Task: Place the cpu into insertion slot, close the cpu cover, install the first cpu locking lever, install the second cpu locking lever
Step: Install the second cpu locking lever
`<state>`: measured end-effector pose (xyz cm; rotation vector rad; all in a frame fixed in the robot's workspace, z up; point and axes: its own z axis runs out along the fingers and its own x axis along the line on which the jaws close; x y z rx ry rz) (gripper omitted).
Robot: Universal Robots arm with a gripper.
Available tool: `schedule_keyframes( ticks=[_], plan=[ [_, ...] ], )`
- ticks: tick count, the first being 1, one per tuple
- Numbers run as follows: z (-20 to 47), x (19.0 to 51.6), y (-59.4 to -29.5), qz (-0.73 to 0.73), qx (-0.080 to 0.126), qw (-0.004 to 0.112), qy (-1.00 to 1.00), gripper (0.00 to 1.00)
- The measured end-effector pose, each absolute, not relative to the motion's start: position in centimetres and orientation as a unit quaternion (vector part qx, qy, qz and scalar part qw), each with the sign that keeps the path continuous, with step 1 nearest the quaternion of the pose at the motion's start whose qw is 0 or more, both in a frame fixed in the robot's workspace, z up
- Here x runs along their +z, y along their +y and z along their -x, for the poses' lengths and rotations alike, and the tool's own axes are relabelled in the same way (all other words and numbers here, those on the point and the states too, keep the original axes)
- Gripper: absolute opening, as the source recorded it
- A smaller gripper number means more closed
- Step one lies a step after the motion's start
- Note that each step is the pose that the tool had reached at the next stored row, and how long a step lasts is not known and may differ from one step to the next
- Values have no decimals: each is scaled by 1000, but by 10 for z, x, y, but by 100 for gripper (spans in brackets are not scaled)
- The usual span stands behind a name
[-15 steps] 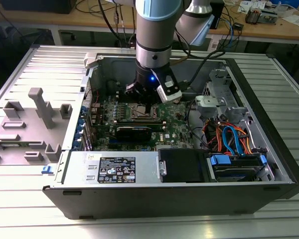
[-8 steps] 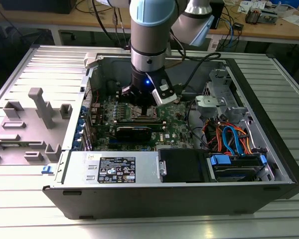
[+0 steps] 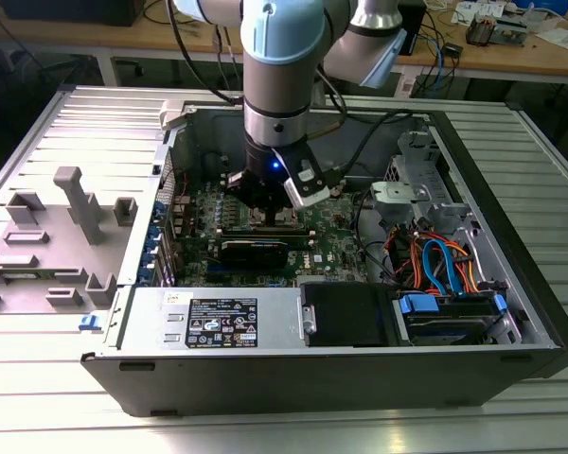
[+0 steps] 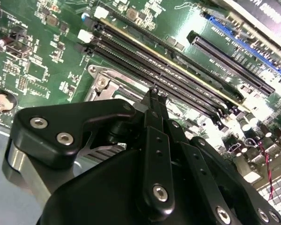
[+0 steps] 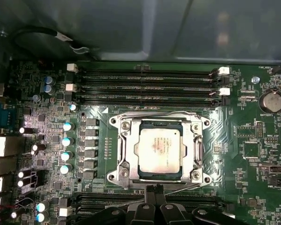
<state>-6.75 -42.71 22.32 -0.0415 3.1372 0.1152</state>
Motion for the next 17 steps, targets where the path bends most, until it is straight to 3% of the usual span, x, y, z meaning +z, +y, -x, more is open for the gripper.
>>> schedule_keyframes(
  ticks=[17],
  plan=[
    [76, 223, -431, 18, 38, 1, 999, 11]
  ],
)
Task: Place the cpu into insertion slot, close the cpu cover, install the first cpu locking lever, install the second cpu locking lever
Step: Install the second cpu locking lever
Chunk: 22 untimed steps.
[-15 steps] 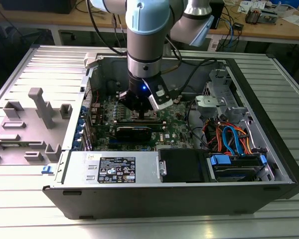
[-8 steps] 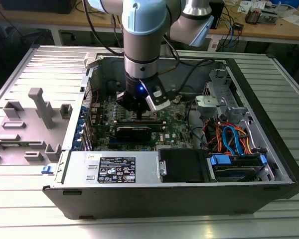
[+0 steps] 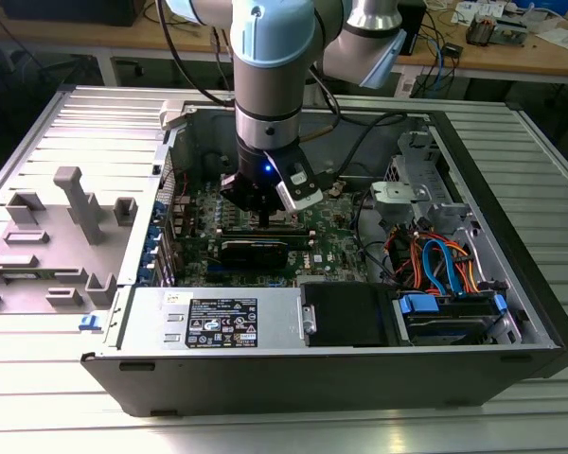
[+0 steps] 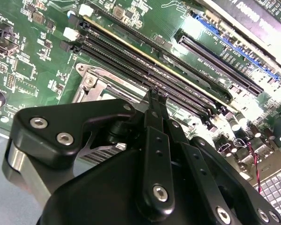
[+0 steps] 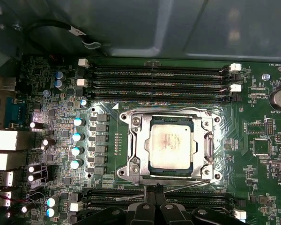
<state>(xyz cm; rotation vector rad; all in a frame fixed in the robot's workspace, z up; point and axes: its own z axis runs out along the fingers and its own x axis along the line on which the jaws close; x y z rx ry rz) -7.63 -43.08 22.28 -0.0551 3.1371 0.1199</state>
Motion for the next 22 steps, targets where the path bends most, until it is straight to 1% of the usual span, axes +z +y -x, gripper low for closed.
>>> schedule_keyframes(
  ticks=[22],
  plan=[
    [76, 223, -431, 18, 38, 1, 999, 11]
  ],
)
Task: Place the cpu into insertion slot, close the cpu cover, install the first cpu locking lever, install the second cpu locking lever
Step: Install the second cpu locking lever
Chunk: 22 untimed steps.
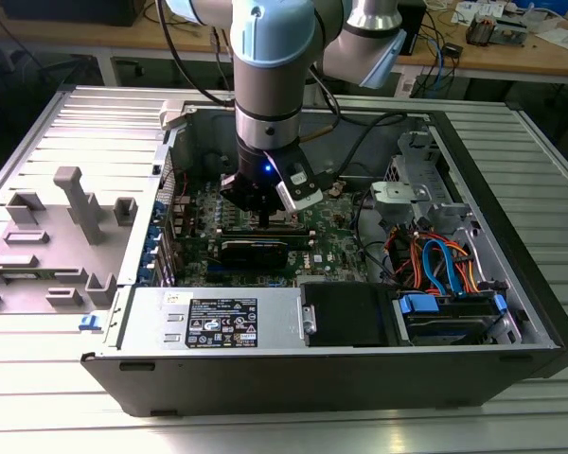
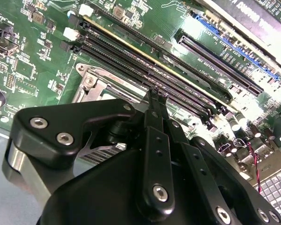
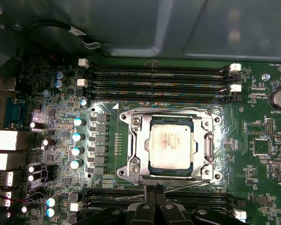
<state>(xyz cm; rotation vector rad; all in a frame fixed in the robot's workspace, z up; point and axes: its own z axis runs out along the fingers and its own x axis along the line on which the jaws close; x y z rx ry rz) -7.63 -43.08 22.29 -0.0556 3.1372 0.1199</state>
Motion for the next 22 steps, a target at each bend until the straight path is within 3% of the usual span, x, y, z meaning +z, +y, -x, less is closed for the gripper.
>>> schedule_keyframes(
  ticks=[9, 14, 22],
  plan=[
    [76, 223, -431, 18, 39, 0, 999, 11],
    [74, 221, -431, 19, 46, -18, 999, 11],
    [74, 217, -434, 20, 54, -18, 998, 11]
  ],
)
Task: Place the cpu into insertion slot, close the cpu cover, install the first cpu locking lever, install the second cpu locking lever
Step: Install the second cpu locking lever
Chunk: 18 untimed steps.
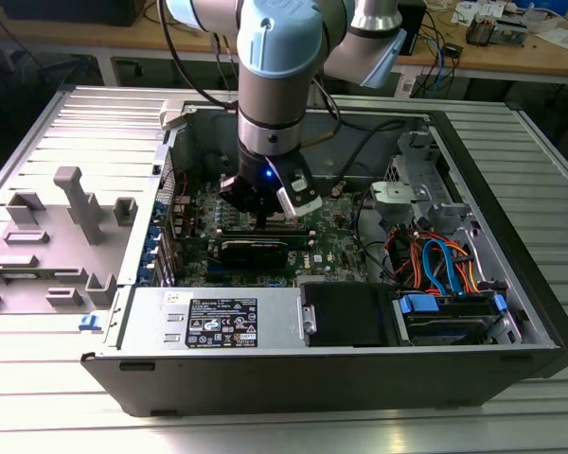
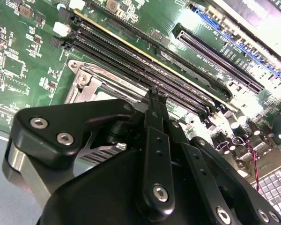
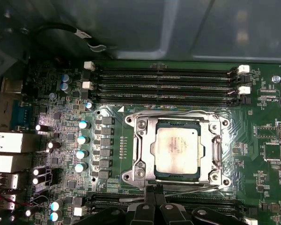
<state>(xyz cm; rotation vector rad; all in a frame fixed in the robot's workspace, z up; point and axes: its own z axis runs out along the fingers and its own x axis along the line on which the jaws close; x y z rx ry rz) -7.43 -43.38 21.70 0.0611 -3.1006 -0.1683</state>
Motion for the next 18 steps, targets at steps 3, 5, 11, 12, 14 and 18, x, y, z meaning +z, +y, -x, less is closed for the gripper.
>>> schedule_keyframes(
  ticks=[3, 5, 11, 12, 14, 18],
  plan=[
    [75, 217, -435, -20, -59, 18, -998, 11],
    [75, 216, -436, -20, -59, 18, -998, 11],
    [75, 215, -438, -22, -59, 18, -998, 11],
    [75, 215, -438, -22, -60, 18, -998, 11],
    [75, 215, -439, -24, -60, 18, -998, 11],
    [77, 215, -439, -29, -61, 18, -998, 11]
  ],
)
